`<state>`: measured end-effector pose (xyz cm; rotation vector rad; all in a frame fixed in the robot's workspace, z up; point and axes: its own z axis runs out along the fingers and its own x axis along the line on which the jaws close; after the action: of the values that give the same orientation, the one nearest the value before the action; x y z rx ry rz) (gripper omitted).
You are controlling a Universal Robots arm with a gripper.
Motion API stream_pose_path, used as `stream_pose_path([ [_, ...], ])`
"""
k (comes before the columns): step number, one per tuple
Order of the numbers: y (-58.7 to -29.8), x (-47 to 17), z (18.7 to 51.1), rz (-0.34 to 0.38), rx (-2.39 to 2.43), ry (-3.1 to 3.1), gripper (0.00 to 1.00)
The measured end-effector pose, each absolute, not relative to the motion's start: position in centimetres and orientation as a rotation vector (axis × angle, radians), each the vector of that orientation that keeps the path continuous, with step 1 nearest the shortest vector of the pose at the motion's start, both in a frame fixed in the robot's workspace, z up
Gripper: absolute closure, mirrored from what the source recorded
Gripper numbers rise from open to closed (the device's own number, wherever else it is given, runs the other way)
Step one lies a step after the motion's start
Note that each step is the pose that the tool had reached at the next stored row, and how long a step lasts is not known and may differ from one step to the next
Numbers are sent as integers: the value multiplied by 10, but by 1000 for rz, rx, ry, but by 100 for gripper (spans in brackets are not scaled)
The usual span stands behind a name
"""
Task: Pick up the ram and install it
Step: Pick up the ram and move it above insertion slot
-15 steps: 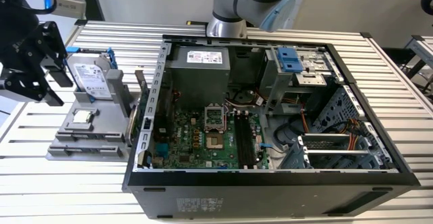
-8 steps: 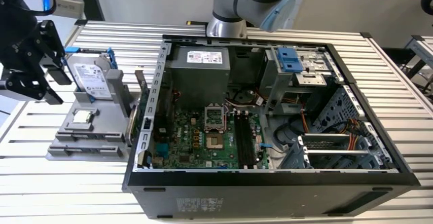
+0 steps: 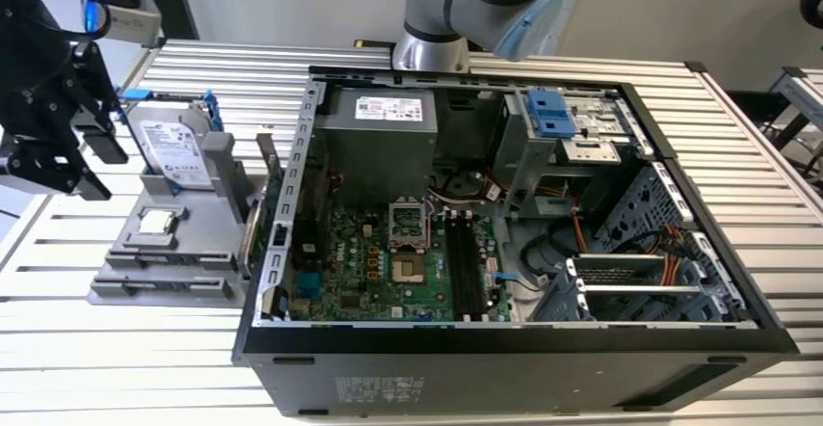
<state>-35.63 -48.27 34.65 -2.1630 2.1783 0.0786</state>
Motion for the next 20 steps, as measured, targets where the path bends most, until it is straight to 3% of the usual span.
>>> stream_pose_path([
  [20, -485, -356, 317, 66, -2180, 2196, 0],
])
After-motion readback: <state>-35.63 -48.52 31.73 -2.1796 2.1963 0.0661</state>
